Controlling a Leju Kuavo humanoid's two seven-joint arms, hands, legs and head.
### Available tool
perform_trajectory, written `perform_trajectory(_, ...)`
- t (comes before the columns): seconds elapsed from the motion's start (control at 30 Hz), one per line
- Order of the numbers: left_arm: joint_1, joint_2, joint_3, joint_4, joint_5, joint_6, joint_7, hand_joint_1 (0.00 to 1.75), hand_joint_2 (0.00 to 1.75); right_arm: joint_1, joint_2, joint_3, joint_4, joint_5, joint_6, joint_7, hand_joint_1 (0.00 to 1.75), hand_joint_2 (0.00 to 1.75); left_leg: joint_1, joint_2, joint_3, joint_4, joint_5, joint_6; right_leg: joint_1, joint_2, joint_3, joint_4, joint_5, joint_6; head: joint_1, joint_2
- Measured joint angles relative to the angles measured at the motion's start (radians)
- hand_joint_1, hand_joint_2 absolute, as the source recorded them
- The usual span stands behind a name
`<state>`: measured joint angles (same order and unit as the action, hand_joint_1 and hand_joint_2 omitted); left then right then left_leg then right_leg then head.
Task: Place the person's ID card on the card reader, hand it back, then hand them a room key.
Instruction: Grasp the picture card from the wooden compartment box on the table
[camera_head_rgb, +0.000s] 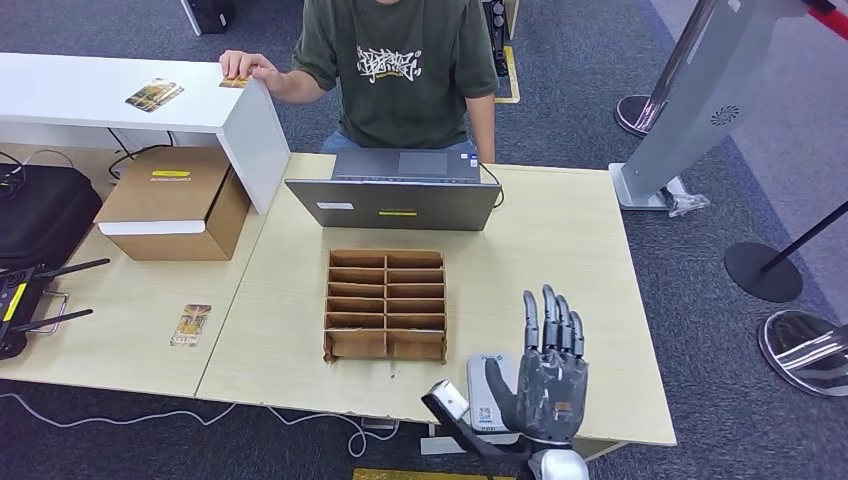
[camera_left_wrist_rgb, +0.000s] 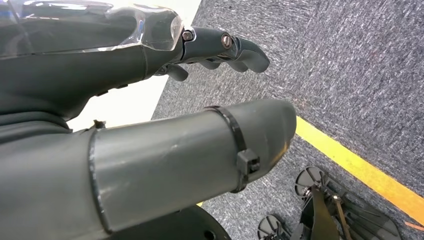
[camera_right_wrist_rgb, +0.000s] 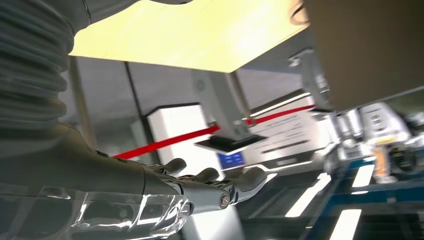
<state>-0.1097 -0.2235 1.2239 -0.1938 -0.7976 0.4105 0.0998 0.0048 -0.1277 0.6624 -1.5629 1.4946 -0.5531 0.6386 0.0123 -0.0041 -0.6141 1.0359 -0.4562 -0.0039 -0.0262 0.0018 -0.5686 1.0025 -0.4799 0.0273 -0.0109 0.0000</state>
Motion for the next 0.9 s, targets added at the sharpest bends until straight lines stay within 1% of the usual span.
perform_trajectory(0.23, 0.000, 0.001, 0.001, 0.000, 0.004, 0.000, -0.001, 0.00, 0.00, -0.115, -0.059, 0.198, 0.040, 0.000, 0.081, 0.008, 0.00, 1.75, 0.000, 0.000, 0.000, 0.000, 0.000, 0.000, 0.000, 0.000, 0.000, 0.000, 0.000, 0.000, 0.000, 0.000)
perform_trajectory(0.33, 0.000, 0.001, 0.002, 0.000, 0.007, 0.000, -0.007, 0.00, 0.00, -0.148, -0.066, 0.264, 0.067, 0.000, 0.081, 0.008, 0.00, 1.75, 0.000, 0.000, 0.000, 0.000, 0.000, 0.000, 0.000, 0.000, 0.000, 0.000, 0.000, 0.000, 0.000, 0.000)
perform_trajectory(0.43, 0.000, 0.001, 0.003, 0.000, 0.007, -0.001, -0.014, 0.00, 0.00, -0.160, -0.065, 0.313, 0.100, 0.000, 0.069, 0.007, 0.00, 1.75, 0.000, 0.000, 0.000, 0.000, 0.000, 0.000, 0.000, 0.000, 0.000, 0.000, 0.000, 0.000, 0.000, 0.000)
perform_trajectory(0.57, 0.000, 0.001, 0.004, 0.000, 0.007, -0.001, -0.019, 0.00, 0.00, -0.161, -0.050, 0.343, 0.141, 0.000, 0.058, -0.009, 0.00, 1.75, 0.000, 0.000, 0.000, 0.000, 0.000, 0.000, 0.000, 0.000, 0.000, 0.000, 0.000, 0.000, 0.000, 0.000)
perform_trajectory(0.8, 0.000, 0.001, 0.006, 0.000, 0.007, -0.002, -0.020, 0.00, 0.00, -0.166, -0.028, 0.345, 0.179, 0.000, 0.056, -0.030, 0.00, 1.75, 0.000, 0.000, 0.000, 0.000, 0.000, 0.000, 0.000, 0.000, 0.000, 0.000, 0.000, 0.000, 0.000, 0.000)
perform_trajectory(0.9, 0.000, 0.001, 0.008, 0.000, 0.007, -0.002, -0.020, 0.00, 0.00, -0.167, -0.020, 0.344, 0.191, 0.000, 0.053, -0.064, 0.00, 1.75, 0.000, 0.000, 0.000, 0.000, 0.000, 0.000, 0.000, 0.000, 0.000, 0.000, 0.000, 0.000, 0.000, 0.000)
